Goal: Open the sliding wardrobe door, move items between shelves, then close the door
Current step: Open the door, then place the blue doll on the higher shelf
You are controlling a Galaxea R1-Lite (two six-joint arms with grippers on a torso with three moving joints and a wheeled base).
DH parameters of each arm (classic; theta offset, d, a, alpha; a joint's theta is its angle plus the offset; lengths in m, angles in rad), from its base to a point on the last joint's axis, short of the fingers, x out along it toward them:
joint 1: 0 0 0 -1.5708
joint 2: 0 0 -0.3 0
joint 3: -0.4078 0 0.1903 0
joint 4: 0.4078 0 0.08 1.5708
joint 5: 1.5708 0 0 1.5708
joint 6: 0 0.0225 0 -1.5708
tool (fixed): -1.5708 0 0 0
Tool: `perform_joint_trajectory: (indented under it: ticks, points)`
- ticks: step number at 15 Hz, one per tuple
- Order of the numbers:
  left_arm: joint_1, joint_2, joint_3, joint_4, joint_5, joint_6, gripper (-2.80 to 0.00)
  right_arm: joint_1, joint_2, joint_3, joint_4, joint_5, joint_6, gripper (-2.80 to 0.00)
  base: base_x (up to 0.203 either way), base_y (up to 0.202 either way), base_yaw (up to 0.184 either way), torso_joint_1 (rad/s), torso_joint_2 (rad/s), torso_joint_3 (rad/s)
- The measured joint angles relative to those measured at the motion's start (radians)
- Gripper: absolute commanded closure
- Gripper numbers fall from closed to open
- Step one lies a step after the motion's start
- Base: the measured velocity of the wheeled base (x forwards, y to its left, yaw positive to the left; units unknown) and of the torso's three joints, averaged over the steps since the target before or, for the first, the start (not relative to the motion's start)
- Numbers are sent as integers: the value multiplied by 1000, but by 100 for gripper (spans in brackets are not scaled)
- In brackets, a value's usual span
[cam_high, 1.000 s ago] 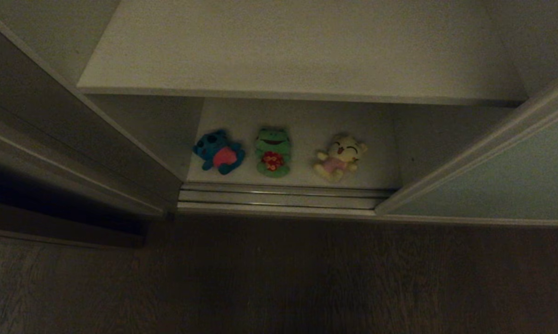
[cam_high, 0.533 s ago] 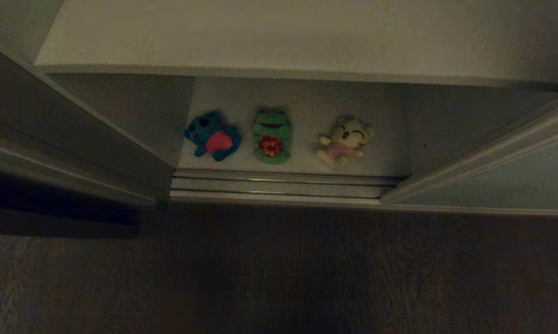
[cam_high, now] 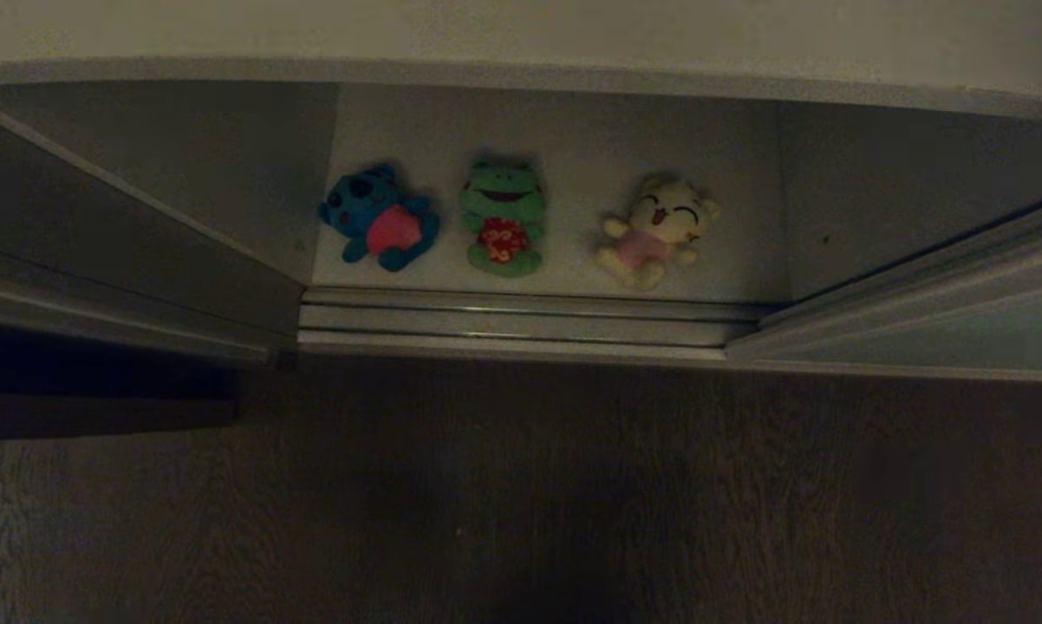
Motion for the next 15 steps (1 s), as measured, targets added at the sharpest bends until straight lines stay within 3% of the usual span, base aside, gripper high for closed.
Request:
perform_joint_trajectory:
  ticks: [6, 11, 15]
  points:
    - [0, 1, 1, 1, 6, -1, 0, 0, 0, 0, 0, 0, 0, 0, 0, 0, 0, 1, -1, -149]
    - [0, 2, 0, 6, -1, 59, 0, 0, 0, 0, 0, 0, 0, 0, 0, 0, 0, 1, 1, -5]
    - [0, 47, -106, 61, -72, 100, 0, 0, 1, 0, 0, 0, 0, 0, 0, 0, 0, 0, 0, 0]
